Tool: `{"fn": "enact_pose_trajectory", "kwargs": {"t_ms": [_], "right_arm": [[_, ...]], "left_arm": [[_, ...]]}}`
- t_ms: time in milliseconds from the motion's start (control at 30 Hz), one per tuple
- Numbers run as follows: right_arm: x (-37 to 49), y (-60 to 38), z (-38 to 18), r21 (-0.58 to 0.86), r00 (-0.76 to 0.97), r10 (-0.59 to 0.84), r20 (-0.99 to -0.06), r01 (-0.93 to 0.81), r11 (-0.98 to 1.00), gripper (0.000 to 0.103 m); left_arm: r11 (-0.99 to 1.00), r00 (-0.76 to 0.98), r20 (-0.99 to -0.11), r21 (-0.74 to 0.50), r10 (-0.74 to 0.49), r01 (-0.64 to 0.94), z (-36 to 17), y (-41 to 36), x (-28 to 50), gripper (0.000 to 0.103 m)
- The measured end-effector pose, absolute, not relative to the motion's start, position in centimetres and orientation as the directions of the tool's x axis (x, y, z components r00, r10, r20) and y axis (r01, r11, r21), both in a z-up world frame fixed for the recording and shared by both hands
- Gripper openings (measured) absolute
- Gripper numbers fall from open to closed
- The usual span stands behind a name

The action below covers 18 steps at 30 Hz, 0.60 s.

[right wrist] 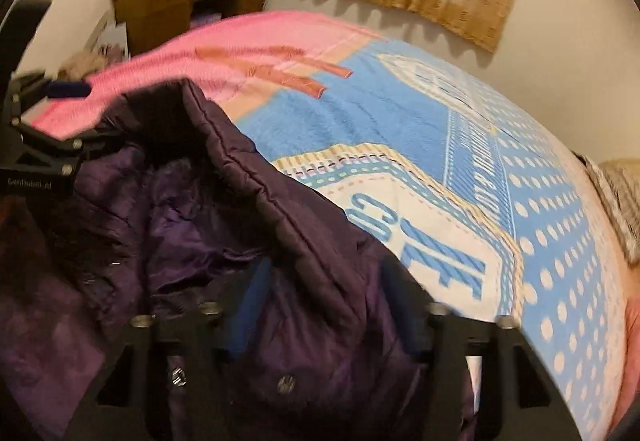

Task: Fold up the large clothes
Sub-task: 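Grasp the jacket hem with both grippers and lift it toward the collar, then lay the held hem over the collar and open both grippers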

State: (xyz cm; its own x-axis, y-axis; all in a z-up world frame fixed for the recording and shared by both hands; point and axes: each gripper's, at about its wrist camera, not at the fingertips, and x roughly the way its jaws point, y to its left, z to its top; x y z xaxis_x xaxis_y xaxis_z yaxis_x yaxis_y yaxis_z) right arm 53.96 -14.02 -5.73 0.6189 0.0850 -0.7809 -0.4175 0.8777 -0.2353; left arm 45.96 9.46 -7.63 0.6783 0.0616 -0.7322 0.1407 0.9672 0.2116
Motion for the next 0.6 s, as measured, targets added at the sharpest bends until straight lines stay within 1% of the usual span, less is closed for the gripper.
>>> {"fn": "enact_pose_trajectory", "kwargs": {"t_ms": [33,67,100,133,267,367,467,533,600], "right_arm": [[54.5,-13.8,-6.2,-0.256,0.614,0.065,-0.786,-0.421,0.870,0.025],[54.8,-13.8,-6.3,-0.274,0.622,0.051,-0.782,-0.416,0.867,0.018],[54.7,-13.8,-6.2,-0.290,0.633,0.041,-0.773,-0.410,0.865,0.014],[54.4,-14.1,-5.8,-0.296,0.645,0.043,-0.763,-0.407,0.864,0.013],[52.7,-15.5,-4.0,-0.292,0.675,0.069,-0.735,-0.406,0.866,0.010],[51.2,-16.2,-3.3,-0.282,0.672,0.083,-0.736,-0.416,0.865,0.010],[49.6,-16.4,-3.8,-0.307,0.667,0.065,-0.742,-0.424,0.852,0.010],[49.1,-16.6,-5.1,-0.304,0.641,0.052,-0.765,-0.432,0.849,0.010],[48.6,-16.7,-6.1,-0.294,0.622,0.051,-0.782,-0.439,0.849,0.010]], "left_arm": [[0.962,0.676,-0.735,0.224,0.061,0.157,-7.9,9.2,46.4,0.077],[0.957,0.677,-0.734,0.237,0.063,0.167,-8.0,8.9,46.5,0.049],[0.954,0.672,-0.739,0.235,0.052,0.185,-8.0,8.8,46.4,0.030],[0.953,0.660,-0.751,0.223,0.033,0.206,-7.9,8.8,46.3,0.017],[0.939,0.709,-0.705,0.236,-0.011,0.249,-5.5,9.0,43.8,0.015],[0.914,0.729,-0.683,0.262,-0.051,0.309,-4.3,9.0,40.4,0.014],[0.875,0.739,-0.672,0.327,-0.051,0.357,-5.3,8.5,37.2,0.014],[0.846,0.732,-0.681,0.379,-0.020,0.376,-7.0,8.1,36.2,0.014],[0.847,0.711,-0.702,0.362,-0.025,0.388,-8.1,8.1,36.0,0.013]]}}
